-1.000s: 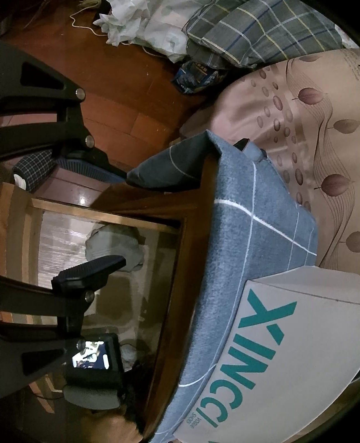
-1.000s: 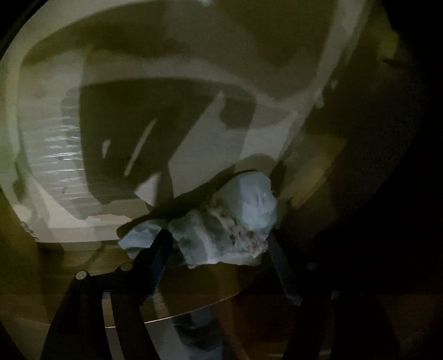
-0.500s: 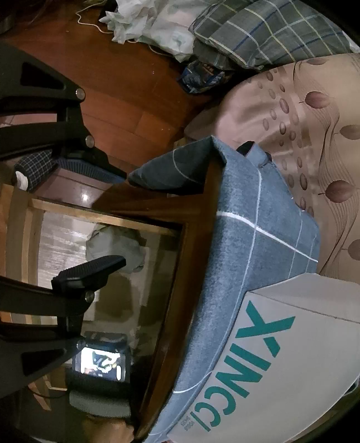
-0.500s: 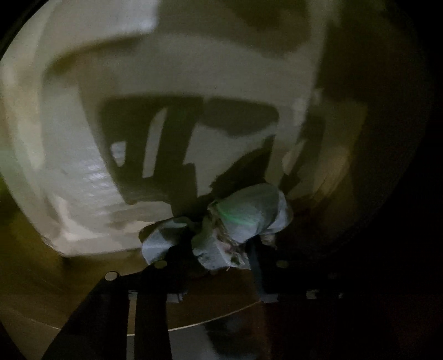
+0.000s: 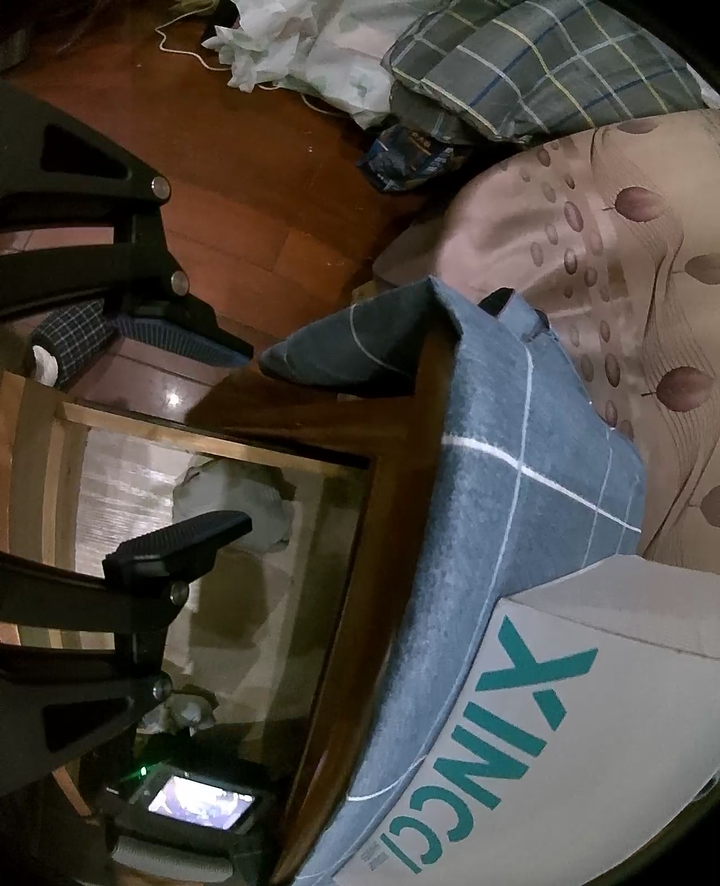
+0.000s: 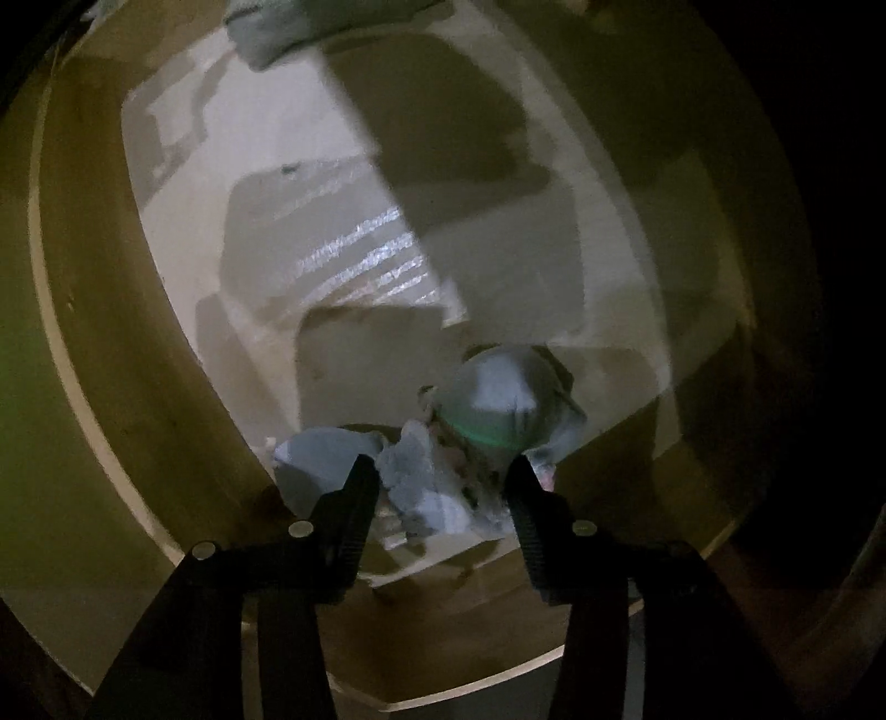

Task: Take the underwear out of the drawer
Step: 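Close the right tool on the floral-print sock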

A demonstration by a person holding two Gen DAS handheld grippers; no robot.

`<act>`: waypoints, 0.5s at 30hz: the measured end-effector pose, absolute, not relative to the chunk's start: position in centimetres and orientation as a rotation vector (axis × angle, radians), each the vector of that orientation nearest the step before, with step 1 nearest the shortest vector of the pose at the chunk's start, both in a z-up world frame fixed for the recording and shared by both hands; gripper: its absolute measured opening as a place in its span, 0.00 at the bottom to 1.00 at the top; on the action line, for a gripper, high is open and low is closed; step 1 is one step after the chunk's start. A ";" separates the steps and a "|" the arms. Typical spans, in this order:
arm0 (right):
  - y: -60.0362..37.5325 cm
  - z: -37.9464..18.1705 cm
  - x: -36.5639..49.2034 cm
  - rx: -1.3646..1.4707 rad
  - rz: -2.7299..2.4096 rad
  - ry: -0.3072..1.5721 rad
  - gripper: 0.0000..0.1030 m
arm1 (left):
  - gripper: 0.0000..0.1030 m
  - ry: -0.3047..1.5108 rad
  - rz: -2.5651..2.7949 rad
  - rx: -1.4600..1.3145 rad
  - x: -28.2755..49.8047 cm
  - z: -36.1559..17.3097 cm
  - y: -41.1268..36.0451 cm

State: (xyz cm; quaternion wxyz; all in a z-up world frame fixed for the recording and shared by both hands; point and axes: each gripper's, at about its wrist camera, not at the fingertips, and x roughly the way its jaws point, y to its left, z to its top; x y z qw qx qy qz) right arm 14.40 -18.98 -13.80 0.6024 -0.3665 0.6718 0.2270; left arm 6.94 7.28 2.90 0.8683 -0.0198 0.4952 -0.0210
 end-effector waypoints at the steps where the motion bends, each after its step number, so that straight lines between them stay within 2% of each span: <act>1: -19.2 -13.3 13.6 -0.846 0.524 1.543 0.50 | 0.54 1.036 -0.043 -0.043 7.0 2.9 7.3; 4: -19.0 -12.7 13.5 -0.826 0.511 1.505 0.66 | 0.54 1.035 -0.045 -0.048 6.9 3.0 7.3; 5: -19.2 -12.6 13.6 -0.810 0.507 1.500 0.67 | 0.54 1.036 -0.047 -0.047 6.9 3.0 7.3; 15: -18.8 -15.8 16.7 -0.774 0.474 1.518 0.67 | 0.54 1.042 -0.056 -0.017 6.8 2.7 6.8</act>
